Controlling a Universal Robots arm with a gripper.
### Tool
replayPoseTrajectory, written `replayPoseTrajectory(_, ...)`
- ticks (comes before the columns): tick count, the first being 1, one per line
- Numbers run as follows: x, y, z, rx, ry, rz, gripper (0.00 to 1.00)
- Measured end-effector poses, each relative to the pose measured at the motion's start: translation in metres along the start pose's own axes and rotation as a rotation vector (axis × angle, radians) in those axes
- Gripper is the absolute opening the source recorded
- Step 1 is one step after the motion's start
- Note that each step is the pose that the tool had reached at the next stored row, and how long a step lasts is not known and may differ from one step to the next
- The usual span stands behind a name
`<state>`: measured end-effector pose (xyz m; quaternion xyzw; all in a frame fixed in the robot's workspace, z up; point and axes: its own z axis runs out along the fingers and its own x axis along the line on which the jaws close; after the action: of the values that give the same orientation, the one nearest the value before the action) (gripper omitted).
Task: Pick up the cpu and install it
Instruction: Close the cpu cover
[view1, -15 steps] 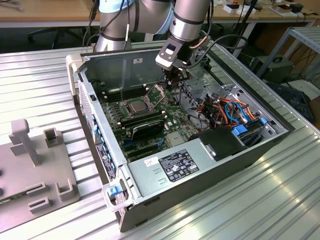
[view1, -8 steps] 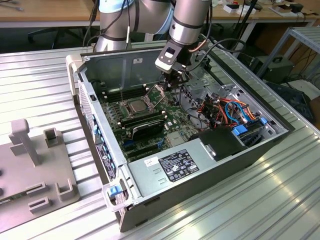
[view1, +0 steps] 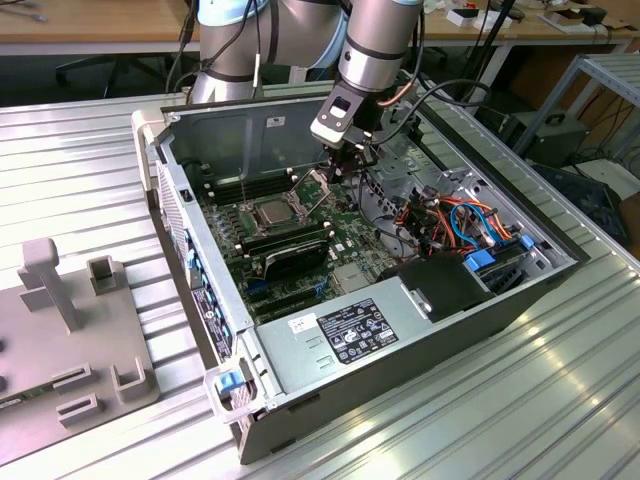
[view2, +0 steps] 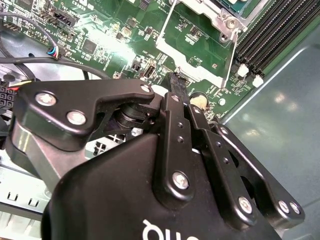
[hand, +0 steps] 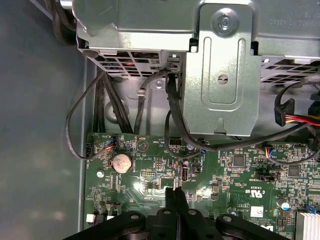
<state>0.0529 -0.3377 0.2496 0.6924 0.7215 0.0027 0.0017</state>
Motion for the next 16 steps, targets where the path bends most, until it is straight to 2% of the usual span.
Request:
replayPoseTrajectory(11,0.0000,-0.0012,0.0000,-0.0001,0.0001,0.000,0.11)
replayPoseTrajectory(16,0.0002,-0.0055,0.0000,-0.0001,0.0000,0.000,0.11)
